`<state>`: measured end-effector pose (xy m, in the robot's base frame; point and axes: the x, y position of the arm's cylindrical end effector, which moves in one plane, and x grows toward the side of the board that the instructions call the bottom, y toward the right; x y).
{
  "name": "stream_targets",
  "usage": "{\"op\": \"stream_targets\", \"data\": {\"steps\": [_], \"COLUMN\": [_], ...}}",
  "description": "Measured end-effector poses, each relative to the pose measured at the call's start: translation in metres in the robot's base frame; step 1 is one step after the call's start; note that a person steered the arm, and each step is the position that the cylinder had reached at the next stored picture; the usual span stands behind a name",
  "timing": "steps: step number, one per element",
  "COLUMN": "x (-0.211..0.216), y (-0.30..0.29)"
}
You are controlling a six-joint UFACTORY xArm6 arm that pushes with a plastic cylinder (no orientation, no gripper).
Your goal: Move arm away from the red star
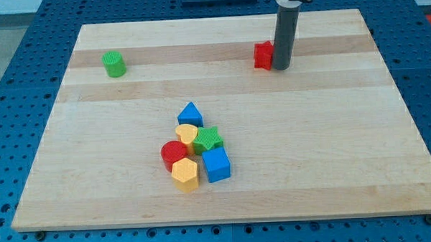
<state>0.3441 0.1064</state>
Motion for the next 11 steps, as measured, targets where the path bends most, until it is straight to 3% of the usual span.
{"op": "stream_targets", "data": {"steps": [4, 6, 7, 8, 11], "x": [0.000, 0.036, 0.096, 0.099, 0.013], "y": [0.000, -0.001, -0.019, -0.048, -0.096]}}
